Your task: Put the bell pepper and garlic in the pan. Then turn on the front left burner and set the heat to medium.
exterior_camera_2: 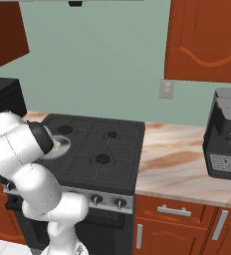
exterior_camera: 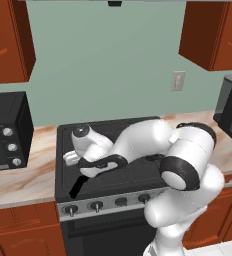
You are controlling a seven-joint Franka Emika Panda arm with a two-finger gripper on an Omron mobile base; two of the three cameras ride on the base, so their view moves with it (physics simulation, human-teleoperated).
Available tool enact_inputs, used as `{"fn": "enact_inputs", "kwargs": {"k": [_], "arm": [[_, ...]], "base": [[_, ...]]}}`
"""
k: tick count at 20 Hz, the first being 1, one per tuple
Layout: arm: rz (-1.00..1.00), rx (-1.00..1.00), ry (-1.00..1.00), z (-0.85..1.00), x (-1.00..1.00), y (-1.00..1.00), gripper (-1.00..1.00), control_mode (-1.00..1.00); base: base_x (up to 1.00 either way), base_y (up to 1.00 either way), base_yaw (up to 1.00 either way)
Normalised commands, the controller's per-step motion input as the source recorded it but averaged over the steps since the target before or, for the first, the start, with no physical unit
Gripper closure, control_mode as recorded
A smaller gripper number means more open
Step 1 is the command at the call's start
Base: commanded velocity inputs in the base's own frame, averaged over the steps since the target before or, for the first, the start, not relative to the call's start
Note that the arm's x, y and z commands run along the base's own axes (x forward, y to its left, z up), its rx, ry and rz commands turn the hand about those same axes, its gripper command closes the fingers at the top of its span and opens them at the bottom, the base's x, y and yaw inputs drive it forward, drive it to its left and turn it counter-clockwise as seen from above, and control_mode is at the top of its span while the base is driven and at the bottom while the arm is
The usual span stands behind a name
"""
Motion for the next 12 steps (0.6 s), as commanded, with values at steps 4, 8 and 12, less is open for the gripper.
{"fn": "enact_inputs", "kwargs": {"k": [4,8,12], "arm": [[0.0,0.02,-0.21,0.09,-0.43,0.0,-1.0,-1.0],[0.0,0.03,-0.19,0.07,-0.43,0.01,-1.0,-1.0],[0.0,0.0,-0.09,0.04,-0.35,0.09,-1.0,-1.0]], "base": [[0.0,0.0,0.0],[0.0,0.0,0.0],[0.0,0.0,0.0]]}}
